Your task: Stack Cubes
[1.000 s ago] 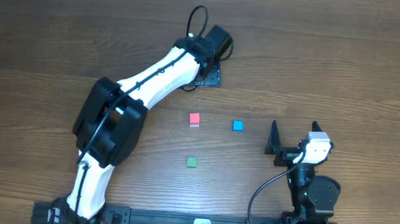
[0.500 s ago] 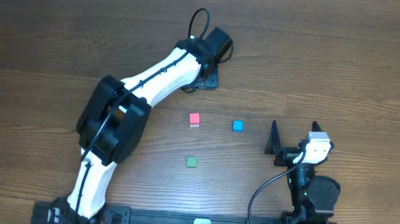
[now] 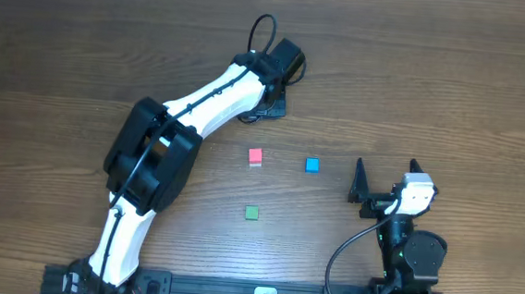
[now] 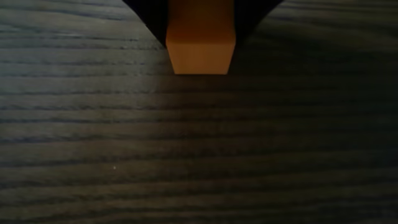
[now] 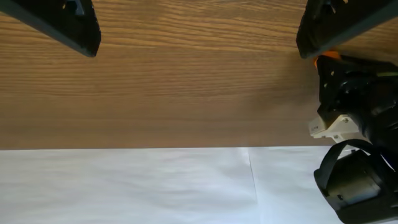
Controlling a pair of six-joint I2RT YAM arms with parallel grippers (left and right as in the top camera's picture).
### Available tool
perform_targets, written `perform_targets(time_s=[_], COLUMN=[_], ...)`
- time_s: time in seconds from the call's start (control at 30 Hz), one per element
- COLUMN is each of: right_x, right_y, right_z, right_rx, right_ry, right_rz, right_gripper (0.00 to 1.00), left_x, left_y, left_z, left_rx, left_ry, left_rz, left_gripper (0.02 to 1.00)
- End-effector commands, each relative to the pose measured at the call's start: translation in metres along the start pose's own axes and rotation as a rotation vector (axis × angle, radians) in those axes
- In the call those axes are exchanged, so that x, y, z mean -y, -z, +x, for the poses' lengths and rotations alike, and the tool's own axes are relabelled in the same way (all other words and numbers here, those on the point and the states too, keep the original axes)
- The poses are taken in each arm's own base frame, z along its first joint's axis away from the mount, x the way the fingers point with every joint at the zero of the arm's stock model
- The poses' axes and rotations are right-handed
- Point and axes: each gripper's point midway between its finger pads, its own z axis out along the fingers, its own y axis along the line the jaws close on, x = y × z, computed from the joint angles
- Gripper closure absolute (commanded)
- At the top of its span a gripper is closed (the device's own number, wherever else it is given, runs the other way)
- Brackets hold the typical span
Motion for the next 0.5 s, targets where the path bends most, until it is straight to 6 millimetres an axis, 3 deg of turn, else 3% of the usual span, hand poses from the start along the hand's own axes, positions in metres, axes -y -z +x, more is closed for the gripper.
perform_targets(time_s=[0.03, 0.13, 0.2, 0.27, 0.3, 0.4, 0.5], right_x=[0.001, 0.001, 0.001, 0.001, 0.001, 0.001, 0.001], right_y=[0.000, 0.000, 0.000, 0.000, 0.000, 0.000, 0.000], right_z=[0.003, 0.002, 0.003, 0.003, 0.003, 0.003, 0.002], right_rx=[-0.001, 0.000, -0.001, -0.001, -0.001, -0.001, 0.000], right_ry=[0.005, 0.005, 0.005, 0.005, 0.005, 0.005, 0.005], right_rz=[0.005, 0.005, 0.005, 0.005, 0.005, 0.005, 0.005], right_gripper=[0.007, 0.007, 0.007, 0.007, 0.007, 0.007, 0.009], left_x=[-0.001, -0.002, 0.000, 0.008, 0.010, 0.014, 0.008], left_y=[-0.005, 0.008, 0.027, 0.074, 0.088, 0.126, 0.142], left_z=[0.003, 0.002, -0.003, -0.010, -0.008, 0.005, 0.031], left_rx=[-0.016, -0.011, 0.013, 0.077, 0.089, 0.123, 0.152], left_ry=[-0.004, -0.003, 0.000, -0.004, -0.010, -0.023, 0.002], left_rz=[-0.005, 0.000, 0.018, 0.080, 0.092, 0.120, 0.115], left_gripper=[0.862, 0.884, 0.890, 0.901, 0.904, 0.906, 0.906])
